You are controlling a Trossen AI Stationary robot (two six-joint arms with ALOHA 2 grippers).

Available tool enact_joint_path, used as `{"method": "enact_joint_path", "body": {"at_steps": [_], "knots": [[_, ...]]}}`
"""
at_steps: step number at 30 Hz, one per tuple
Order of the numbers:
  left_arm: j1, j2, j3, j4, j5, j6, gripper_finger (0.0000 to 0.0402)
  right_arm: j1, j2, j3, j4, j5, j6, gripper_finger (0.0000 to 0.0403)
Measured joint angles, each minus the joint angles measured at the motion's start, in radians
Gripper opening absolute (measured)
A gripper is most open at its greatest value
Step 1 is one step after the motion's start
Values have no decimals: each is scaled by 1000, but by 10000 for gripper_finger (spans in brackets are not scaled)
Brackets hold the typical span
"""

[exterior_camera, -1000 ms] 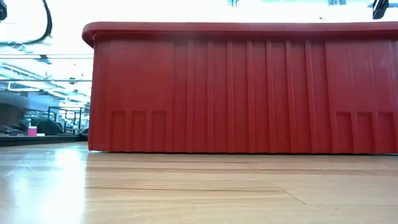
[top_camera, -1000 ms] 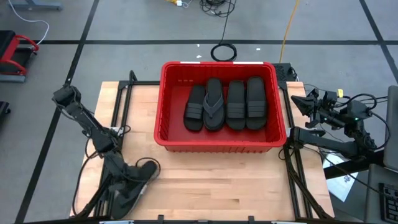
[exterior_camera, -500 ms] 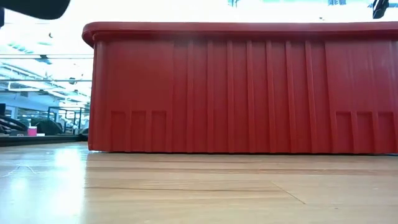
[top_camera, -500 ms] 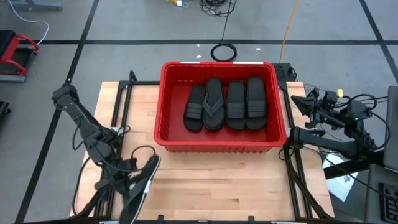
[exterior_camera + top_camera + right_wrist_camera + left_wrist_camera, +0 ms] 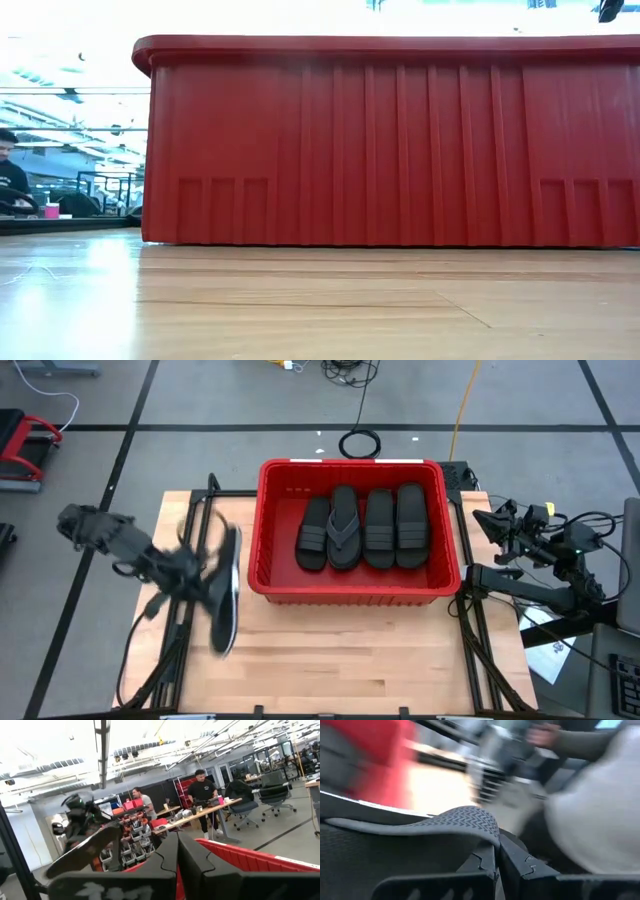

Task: Pick and place slides into bin
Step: Put the black slipper into the red bin

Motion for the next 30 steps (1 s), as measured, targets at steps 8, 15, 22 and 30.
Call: {"method": "enact_joint_path", "body": {"at_steps": [8,15,22,30], "knots": [[295,78,166,-112,-401,266,0,0,0,0,-2,1,-25,0],[602,294,274,-52,-114,436,0,0,0,0,-2,-2,-94,0],[831,602,505,-65,238,568,0,0,0,0,-7,-3,-143,0],[978,889,677,-289,520,801,0,0,0,0,-20,-3,-169,0]]}}
